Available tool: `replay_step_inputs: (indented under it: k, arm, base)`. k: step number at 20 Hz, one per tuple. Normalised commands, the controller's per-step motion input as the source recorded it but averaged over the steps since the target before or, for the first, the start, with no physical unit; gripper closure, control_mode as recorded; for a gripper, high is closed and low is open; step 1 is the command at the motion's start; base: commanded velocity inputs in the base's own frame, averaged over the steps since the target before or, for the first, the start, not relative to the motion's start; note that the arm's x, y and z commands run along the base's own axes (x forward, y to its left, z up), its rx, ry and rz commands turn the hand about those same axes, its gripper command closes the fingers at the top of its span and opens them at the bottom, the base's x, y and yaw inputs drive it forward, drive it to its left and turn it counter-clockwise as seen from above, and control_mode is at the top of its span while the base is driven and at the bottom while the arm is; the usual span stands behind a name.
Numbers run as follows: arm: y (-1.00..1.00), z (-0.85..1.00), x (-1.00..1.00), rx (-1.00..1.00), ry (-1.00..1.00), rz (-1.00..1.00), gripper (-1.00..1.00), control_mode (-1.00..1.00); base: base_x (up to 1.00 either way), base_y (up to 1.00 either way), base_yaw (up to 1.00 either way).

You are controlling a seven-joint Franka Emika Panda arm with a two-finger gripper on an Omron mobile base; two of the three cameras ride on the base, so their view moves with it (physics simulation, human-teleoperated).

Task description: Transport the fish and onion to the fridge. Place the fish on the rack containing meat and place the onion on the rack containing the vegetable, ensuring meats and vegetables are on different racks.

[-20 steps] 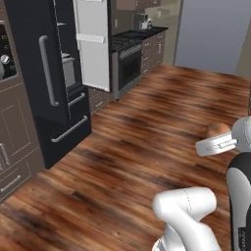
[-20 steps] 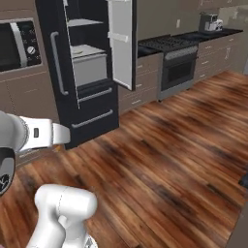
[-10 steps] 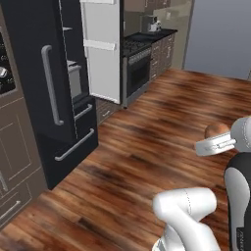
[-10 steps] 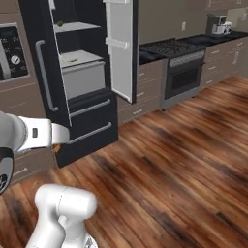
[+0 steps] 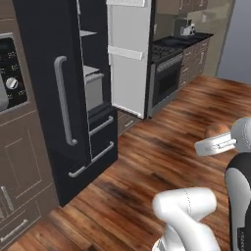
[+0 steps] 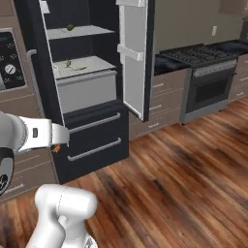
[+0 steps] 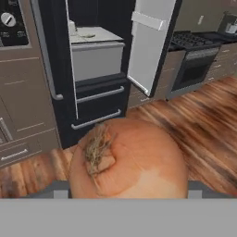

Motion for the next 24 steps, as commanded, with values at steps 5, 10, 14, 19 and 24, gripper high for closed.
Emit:
replay_step_inputs:
  k: [5, 10, 14, 19, 24]
  arm:
    - [0.0, 0.0, 0.0, 0.0, 0.0, 0.0, 1.0, 1.0]
    - [0.0, 0.0, 0.0, 0.0, 0.0, 0.0, 1.0, 1.0]
    - [0.0, 0.0, 0.0, 0.0, 0.0, 0.0, 1.0, 1.0]
    - [0.0, 0.0, 0.0, 0.0, 0.0, 0.0, 1.0, 1.0]
    - [0.0, 0.0, 0.0, 0.0, 0.0, 0.0, 1.0, 1.0]
  base:
    - [1.0, -0.09, 0.43]
    - [0.85, -0.14, 0.41]
    - [0.33, -0.41, 0.37]
    - [0.28, -0.11, 0.29]
    - [0.29, -0.31, 0.26]
